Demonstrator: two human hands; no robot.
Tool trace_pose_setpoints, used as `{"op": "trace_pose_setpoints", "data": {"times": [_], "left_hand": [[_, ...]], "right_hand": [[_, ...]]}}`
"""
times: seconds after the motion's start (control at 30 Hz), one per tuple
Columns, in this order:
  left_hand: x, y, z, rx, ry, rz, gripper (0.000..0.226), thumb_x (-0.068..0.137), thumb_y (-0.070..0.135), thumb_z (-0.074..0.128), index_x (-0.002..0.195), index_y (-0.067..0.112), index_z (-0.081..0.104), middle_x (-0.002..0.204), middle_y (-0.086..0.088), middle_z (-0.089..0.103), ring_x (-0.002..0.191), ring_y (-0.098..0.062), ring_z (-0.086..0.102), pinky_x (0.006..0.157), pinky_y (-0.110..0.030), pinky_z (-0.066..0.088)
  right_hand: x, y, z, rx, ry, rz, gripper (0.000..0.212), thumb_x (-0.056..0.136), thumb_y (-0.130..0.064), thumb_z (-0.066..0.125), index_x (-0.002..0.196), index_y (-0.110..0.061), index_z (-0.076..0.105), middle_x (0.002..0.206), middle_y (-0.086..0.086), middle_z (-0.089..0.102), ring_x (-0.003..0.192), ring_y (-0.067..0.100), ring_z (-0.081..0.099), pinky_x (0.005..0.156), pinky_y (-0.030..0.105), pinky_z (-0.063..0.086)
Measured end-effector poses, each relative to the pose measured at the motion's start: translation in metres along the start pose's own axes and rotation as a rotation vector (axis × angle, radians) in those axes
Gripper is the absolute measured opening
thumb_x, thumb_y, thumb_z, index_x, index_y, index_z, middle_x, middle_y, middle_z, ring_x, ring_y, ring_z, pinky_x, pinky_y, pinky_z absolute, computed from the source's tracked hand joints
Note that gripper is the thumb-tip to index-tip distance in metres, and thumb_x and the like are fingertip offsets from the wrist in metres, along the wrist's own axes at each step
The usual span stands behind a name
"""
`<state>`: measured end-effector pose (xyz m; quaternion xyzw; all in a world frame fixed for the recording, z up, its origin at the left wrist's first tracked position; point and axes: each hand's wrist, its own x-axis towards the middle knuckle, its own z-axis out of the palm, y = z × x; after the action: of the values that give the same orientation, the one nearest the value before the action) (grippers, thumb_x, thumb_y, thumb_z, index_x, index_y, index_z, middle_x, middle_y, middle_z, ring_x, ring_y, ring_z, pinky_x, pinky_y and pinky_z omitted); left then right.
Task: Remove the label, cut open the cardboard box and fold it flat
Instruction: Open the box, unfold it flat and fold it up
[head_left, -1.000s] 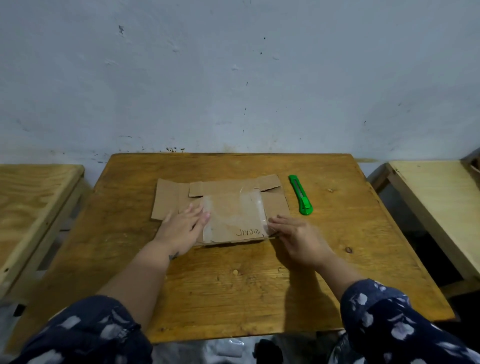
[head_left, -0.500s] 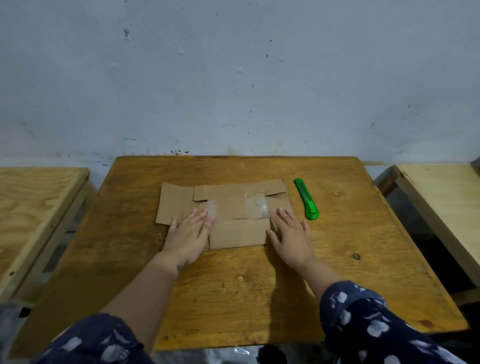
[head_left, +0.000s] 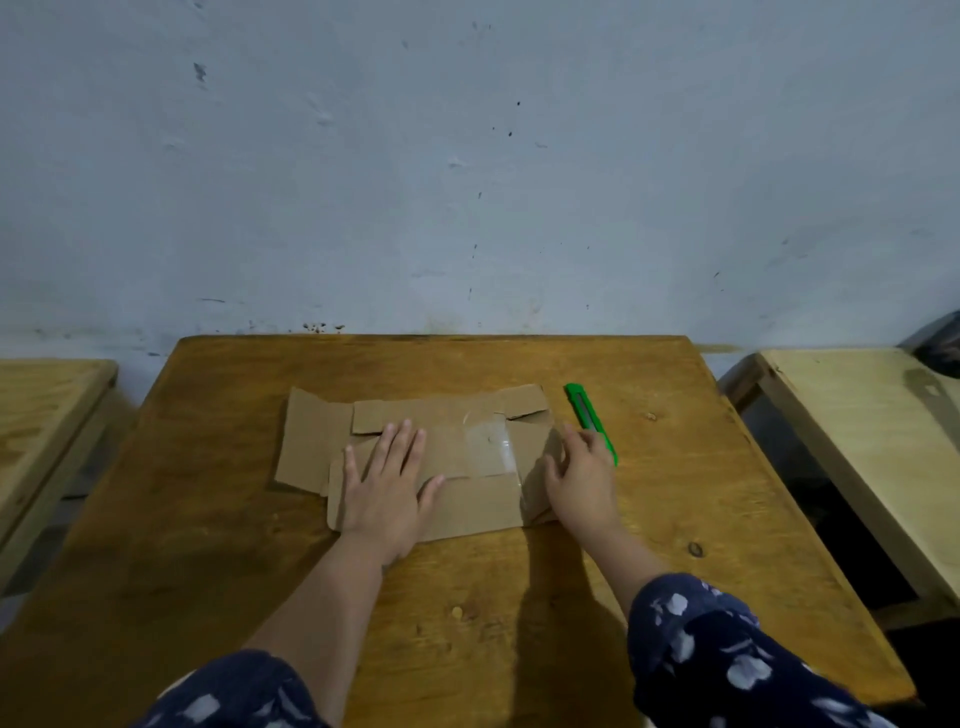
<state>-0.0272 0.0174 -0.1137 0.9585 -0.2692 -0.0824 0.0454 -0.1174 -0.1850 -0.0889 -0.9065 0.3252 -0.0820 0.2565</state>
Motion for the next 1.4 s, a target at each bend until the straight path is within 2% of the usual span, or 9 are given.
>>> {"op": "trace_pose_setpoints", "data": {"times": [0.1, 0.23, 0.37, 0.47, 0.53, 0.63, 0.8, 1.0, 1.4], "left_hand": [[0.000, -0.001, 0.004, -0.019, 0.012, 0.000, 0.066, 0.095, 0.056, 0.006, 0.152, 0.026, -0.009, 0.159, 0.007, -0.018, 0.145, -0.012, -0.020, 0.116, -0.053, -0.011], [0.000, -0.001, 0.006, -0.036, 0.034, 0.002, 0.065, 0.095, 0.057, 0.006, 0.152, 0.027, -0.007, 0.160, 0.008, -0.016, 0.145, -0.012, -0.019, 0.116, -0.053, -0.010], [0.001, -0.002, 0.008, -0.047, 0.050, 0.007, 0.070, 0.091, 0.062, -0.001, 0.152, 0.027, -0.004, 0.160, 0.008, -0.012, 0.146, -0.012, -0.017, 0.116, -0.053, -0.008], [0.001, -0.003, 0.011, -0.052, 0.060, 0.012, 0.083, 0.078, 0.063, -0.016, 0.152, 0.028, -0.003, 0.160, 0.009, -0.011, 0.146, -0.012, -0.016, 0.116, -0.053, -0.008], [0.001, -0.004, 0.012, -0.062, 0.068, 0.012, 0.083, 0.078, 0.063, -0.016, 0.152, 0.028, -0.002, 0.160, 0.008, -0.010, 0.146, -0.012, -0.016, 0.116, -0.054, -0.008], [0.000, -0.003, 0.011, -0.049, 0.066, 0.010, 0.082, 0.080, 0.064, -0.017, 0.152, 0.028, -0.004, 0.160, 0.008, -0.012, 0.146, -0.013, -0.017, 0.115, -0.053, -0.009], [0.001, -0.003, 0.011, -0.050, 0.059, 0.011, 0.080, 0.080, 0.061, -0.016, 0.152, 0.029, -0.002, 0.160, 0.009, -0.010, 0.146, -0.012, -0.016, 0.116, -0.053, -0.009], [0.000, -0.003, 0.013, -0.059, 0.075, 0.011, 0.067, 0.091, 0.055, -0.004, 0.153, 0.028, 0.000, 0.160, 0.009, -0.009, 0.146, -0.011, -0.015, 0.117, -0.052, -0.009], [-0.001, -0.003, 0.012, -0.063, 0.075, 0.008, 0.076, 0.083, 0.056, -0.014, 0.152, 0.028, 0.000, 0.160, 0.009, -0.009, 0.146, -0.011, -0.015, 0.117, -0.051, -0.009]], "right_hand": [[0.024, -0.005, -0.006, 0.105, -0.080, 0.235, 0.054, 0.095, -0.026, 0.050, 0.145, -0.014, 0.034, 0.142, 0.012, 0.041, 0.126, 0.029, 0.044, 0.102, 0.040, 0.044], [0.038, -0.016, -0.013, 0.325, -0.178, 0.346, 0.047, 0.095, -0.022, 0.050, 0.141, -0.016, 0.041, 0.136, 0.010, 0.052, 0.115, 0.026, 0.054, 0.090, 0.039, 0.051], [0.034, -0.027, -0.017, 0.502, -0.202, 0.320, 0.039, 0.095, -0.023, 0.051, 0.134, -0.024, 0.051, 0.113, 0.004, 0.060, 0.093, 0.019, 0.059, 0.085, 0.041, 0.055], [0.027, -0.034, -0.015, 0.587, -0.274, 0.241, 0.040, 0.093, -0.028, 0.055, 0.133, -0.032, 0.052, 0.116, 0.002, 0.060, 0.103, 0.022, 0.059, 0.092, 0.044, 0.053], [0.021, -0.039, -0.011, 0.588, -0.312, 0.161, 0.044, 0.092, -0.031, 0.057, 0.134, -0.033, 0.049, 0.112, -0.001, 0.057, 0.102, 0.017, 0.056, 0.090, 0.035, 0.050], [0.015, -0.045, -0.002, 0.502, -0.262, 0.043, 0.047, 0.091, -0.034, 0.058, 0.137, -0.030, 0.047, 0.107, 0.002, 0.055, 0.096, 0.015, 0.054, 0.079, 0.025, 0.046], [0.011, -0.052, 0.020, 0.224, -0.229, -0.080, 0.055, 0.090, -0.037, 0.059, 0.140, -0.024, 0.044, 0.126, 0.005, 0.050, 0.115, 0.022, 0.052, 0.099, 0.036, 0.046], [0.007, -0.069, 0.038, -0.096, -0.219, -0.208, 0.053, 0.090, -0.032, 0.059, 0.138, -0.016, 0.043, 0.124, 0.006, 0.049, 0.109, 0.022, 0.053, 0.093, 0.033, 0.047], [0.008, -0.078, 0.029, -0.321, -0.217, -0.268, 0.047, 0.091, -0.042, 0.050, 0.131, -0.018, 0.048, 0.122, 0.006, 0.051, 0.110, 0.024, 0.053, 0.085, 0.036, 0.049]]}}
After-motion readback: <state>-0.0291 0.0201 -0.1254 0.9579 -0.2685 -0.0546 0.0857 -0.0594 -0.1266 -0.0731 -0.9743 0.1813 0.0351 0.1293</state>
